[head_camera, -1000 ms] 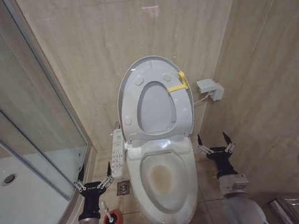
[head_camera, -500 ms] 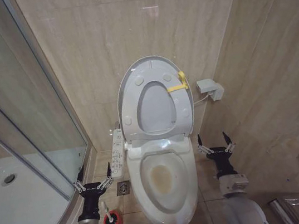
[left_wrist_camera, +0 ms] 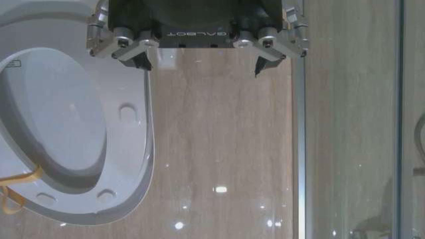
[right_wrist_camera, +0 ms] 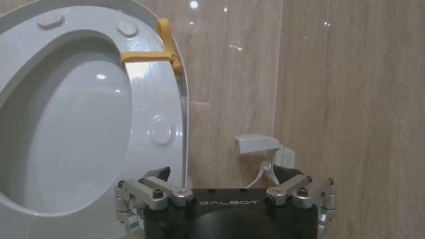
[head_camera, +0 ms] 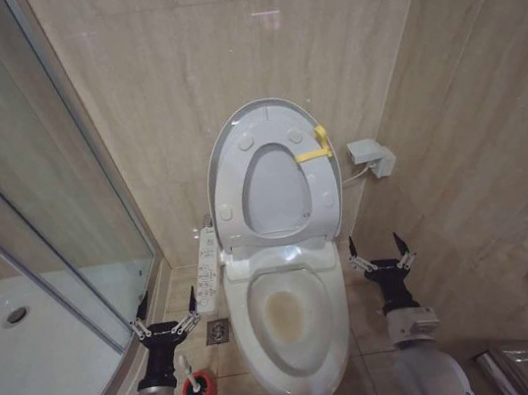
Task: Open the toilet lid, clean the toilet bowl with a toilet brush, close the toilet lid, and flush.
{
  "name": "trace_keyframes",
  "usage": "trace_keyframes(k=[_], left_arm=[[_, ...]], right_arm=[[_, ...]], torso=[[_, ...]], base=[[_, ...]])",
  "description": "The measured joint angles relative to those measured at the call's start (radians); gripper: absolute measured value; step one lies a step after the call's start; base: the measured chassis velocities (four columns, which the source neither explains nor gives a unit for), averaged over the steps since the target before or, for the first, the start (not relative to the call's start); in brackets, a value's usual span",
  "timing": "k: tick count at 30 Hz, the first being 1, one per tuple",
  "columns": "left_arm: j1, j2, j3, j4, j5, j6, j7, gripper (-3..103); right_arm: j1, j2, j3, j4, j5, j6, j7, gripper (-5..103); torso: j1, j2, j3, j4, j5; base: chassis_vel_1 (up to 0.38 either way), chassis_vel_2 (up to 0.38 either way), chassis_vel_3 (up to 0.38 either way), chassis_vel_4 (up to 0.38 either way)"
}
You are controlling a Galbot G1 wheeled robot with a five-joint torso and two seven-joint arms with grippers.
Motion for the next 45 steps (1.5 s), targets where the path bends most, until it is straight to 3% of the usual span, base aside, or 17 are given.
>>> trace_keyframes(k=[45], left_arm=[[0.0,0.0,0.0,0.0,-0.001,0.0,0.0,100]], right_arm=[[0.0,0.0,0.0,0.0,0.0,0.0,0.0,100]], torso=[[0.0,0.0,0.0,0.0,0.0]], base=[[-0.007,0.007,0.007,-0.009]])
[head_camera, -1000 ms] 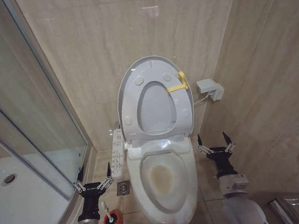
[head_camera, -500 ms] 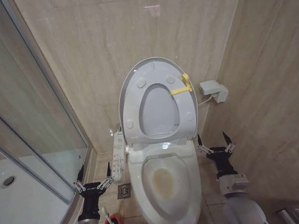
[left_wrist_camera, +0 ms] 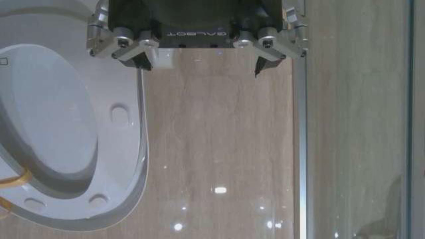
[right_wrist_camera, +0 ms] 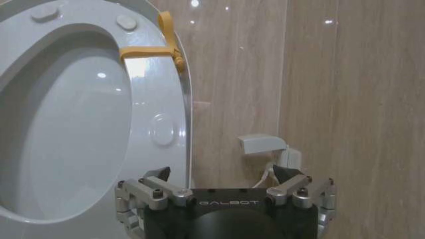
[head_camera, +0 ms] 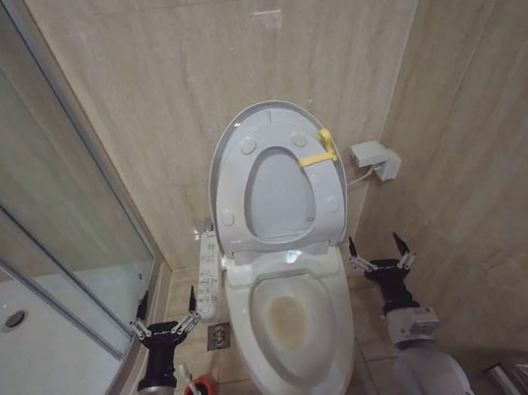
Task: Open the toilet lid, clean the toilet bowl with a toilet brush, close the toilet lid, and flush.
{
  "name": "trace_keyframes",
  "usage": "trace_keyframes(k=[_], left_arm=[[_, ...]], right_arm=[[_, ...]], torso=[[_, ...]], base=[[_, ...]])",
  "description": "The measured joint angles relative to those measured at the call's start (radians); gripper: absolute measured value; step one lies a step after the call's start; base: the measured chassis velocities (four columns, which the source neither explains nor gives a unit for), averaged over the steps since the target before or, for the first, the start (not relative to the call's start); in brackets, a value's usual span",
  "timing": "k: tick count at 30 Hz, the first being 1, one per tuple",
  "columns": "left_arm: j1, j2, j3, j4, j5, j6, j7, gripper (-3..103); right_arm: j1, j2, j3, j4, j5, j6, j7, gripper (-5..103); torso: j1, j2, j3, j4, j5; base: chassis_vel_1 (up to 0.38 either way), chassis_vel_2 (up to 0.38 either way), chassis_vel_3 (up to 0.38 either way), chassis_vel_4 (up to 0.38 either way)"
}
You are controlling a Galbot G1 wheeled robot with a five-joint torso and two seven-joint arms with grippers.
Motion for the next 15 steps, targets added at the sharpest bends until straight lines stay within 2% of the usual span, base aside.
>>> trace_keyframes(k=[4,5,7,8,9,11,13,15], left_arm=[[0.0,0.0,0.0,0.0,0.0,0.0,0.0,100],[0.0,0.0,0.0,0.0,0.0,0.0,0.0,100],[0.0,0.0,0.0,0.0,0.0,0.0,0.0,100],[0.0,0.0,0.0,0.0,0.0,0.0,0.0,100],[0.0,0.0,0.0,0.0,0.0,0.0,0.0,100],[0.0,0.0,0.0,0.0,0.0,0.0,0.0,100],[0.0,0.0,0.0,0.0,0.0,0.0,0.0,100],[0.0,0.0,0.0,0.0,0.0,0.0,0.0,100]], right_arm=[[-0.008,-0.008,0.008,-0.001,0.013,0.006,0.001,100],[-0.022,-0.019,0.022,-0.006,0.037,0.016,0.004,100],[-0.07,-0.063,0.074,-0.023,0.122,0.052,0.018,100],[-0.07,-0.063,0.074,-0.023,0.122,0.052,0.018,100],[-0.094,-0.086,0.102,-0.032,0.165,0.07,0.027,100],[-0.096,-0.083,0.097,-0.057,0.188,0.119,0.008,100],[-0.093,-0.078,0.091,-0.065,0.19,0.131,-0.001,100],[-0.086,-0.067,0.081,-0.074,0.19,0.145,-0.016,100]], torso=[[0.0,0.0,0.0,0.0003,0.0002],[0.0,0.0,0.0,0.0007,0.0002],[0.0,0.0,0.0,0.0,0.0002],[0.0,0.0,0.0,0.0,0.0002],[0.0,0.0,0.0,-0.0009,-0.0001],[0.0,0.0,0.0,-0.0006,0.0002],[0.0,0.0,0.0,-0.0002,0.001],[0.0,0.0,0.0,0.0005,-0.0001]], base=[[0.0,0.0,0.0,0.0],[0.0,0.0,0.0,0.0],[0.0,0.0,0.0,0.0],[0.0,0.0,0.0,0.0],[0.0,0.0,0.0,0.0],[-0.06,-0.038,-0.012,-0.016],[-0.03,-0.021,-0.013,-0.012],[0.0,0.0,0.0,0.0]])
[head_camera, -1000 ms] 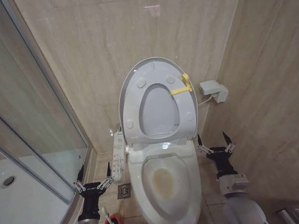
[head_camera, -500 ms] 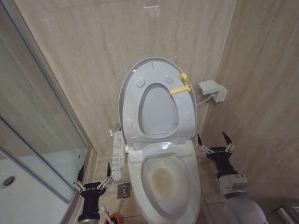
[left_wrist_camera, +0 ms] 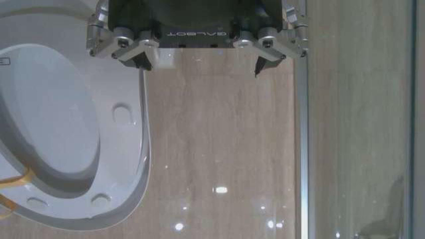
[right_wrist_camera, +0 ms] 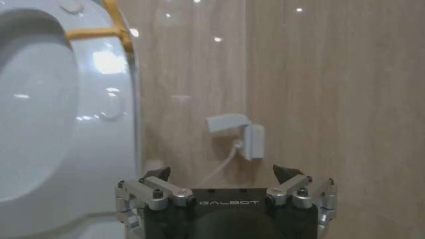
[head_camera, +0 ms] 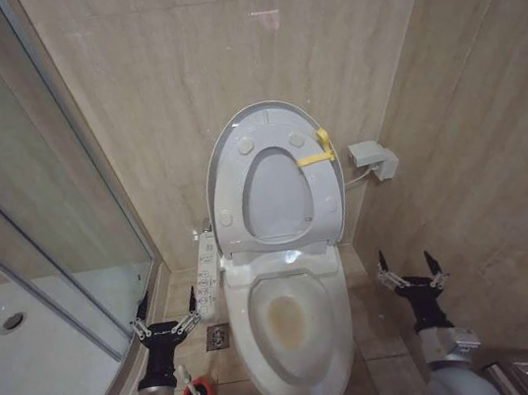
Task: Open the toilet lid, clean the toilet bowl with a toilet brush, close the toilet lid, and flush.
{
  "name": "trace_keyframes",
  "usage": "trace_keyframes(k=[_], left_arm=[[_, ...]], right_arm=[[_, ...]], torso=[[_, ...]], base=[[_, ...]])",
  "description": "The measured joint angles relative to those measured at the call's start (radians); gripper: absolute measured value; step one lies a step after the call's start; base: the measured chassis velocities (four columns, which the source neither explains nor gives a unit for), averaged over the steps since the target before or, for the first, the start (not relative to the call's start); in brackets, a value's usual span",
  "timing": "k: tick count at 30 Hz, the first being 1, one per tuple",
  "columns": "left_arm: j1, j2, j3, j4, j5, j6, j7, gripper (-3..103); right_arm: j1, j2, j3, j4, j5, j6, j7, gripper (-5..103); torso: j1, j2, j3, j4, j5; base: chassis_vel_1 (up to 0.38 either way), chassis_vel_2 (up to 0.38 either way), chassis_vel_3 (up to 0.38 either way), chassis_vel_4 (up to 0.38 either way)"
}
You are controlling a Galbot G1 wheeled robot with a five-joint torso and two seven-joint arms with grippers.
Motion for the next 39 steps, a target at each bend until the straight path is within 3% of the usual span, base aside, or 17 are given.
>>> trace_keyframes(k=[10,14,21,26,31,39], left_arm=[[0.0,0.0,0.0,0.0,0.0,0.0,0.0,100],[0.0,0.0,0.0,0.0,0.0,0.0,0.0,100],[0.0,0.0,0.0,0.0,0.0,0.0,0.0,100],[0.0,0.0,0.0,0.0,0.0,0.0,0.0,100],[0.0,0.0,0.0,0.0,0.0,0.0,0.0,100],[0.0,0.0,0.0,0.0,0.0,0.0,0.0,100]], right_arm=[[0.045,0.047,-0.033,-0.033,-0.023,0.011,-0.013,100],[0.092,0.036,-0.024,-0.053,-0.023,-0.006,-0.003,100],[0.32,-0.042,-0.018,-0.207,-0.023,-0.02,0.045,100],[0.466,-0.11,-0.017,-0.287,-0.003,-0.076,0.075,100],[0.564,-0.176,-0.027,-0.353,0.016,-0.109,0.084,100],[0.713,-0.221,-0.049,-0.52,0.008,-0.109,0.069,100]], torso=[[0.0,0.0,0.0,-0.0005,0.0001],[0.0,0.0,0.0,-0.0005,0.0],[0.0,0.0,0.0,-0.0001,0.0004],[0.0,0.0,0.0,-0.0003,0.0002],[0.0,0.0,0.0,-0.0007,0.0002],[0.0,0.0,0.0,0.0002,0.0002]], base=[[0.0,0.0,0.0,0.0],[0.0,0.0,0.0,0.0],[0.0,0.0,0.0,0.0],[0.0,0.0,0.0,0.0],[0.0,0.0,0.0,0.0],[0.0,0.0,0.0,0.0]])
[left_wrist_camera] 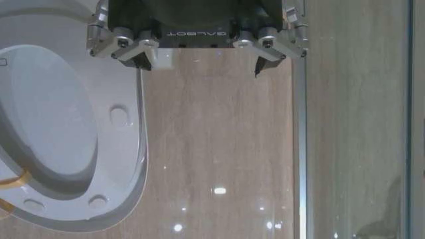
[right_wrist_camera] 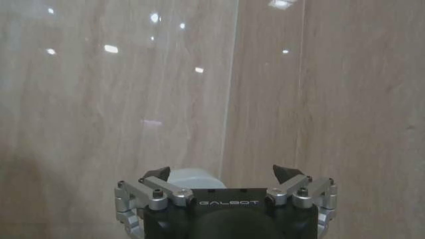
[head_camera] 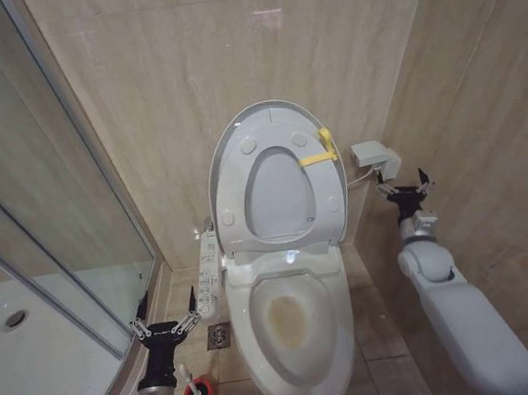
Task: Open the toilet lid, clean the toilet bowl with a toilet brush, close the toilet lid, and flush.
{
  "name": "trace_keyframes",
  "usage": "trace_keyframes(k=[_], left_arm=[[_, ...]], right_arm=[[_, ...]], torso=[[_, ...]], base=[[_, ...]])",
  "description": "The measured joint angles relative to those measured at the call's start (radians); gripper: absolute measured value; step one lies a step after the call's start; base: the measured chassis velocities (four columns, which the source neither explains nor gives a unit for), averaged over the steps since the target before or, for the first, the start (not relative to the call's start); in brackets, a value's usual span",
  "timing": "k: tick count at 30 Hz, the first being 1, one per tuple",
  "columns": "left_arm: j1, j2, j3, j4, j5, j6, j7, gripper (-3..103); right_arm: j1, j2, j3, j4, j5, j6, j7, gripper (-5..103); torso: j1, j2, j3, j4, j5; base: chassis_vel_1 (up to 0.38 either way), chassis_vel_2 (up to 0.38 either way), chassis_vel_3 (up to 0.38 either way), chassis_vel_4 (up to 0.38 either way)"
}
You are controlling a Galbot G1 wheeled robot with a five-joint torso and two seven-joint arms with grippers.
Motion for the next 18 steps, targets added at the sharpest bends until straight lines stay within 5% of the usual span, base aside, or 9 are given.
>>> trace_keyframes(k=[6,18], left_arm=[[0.0,0.0,0.0,0.0,0.0,0.0,0.0,100],[0.0,0.0,0.0,0.0,0.0,0.0,0.0,100]], right_arm=[[0.084,-0.001,-0.017,-0.097,-0.011,0.004,-0.001,100],[0.229,0.109,-0.093,-0.244,-0.054,0.006,0.015,100]], torso=[[0.0,0.0,0.0,-0.0011,-0.0001],[0.0,0.0,0.0,-0.0005,-0.0003]], base=[[0.0,0.0,0.0,0.0],[0.0,0.0,0.0,0.0]])
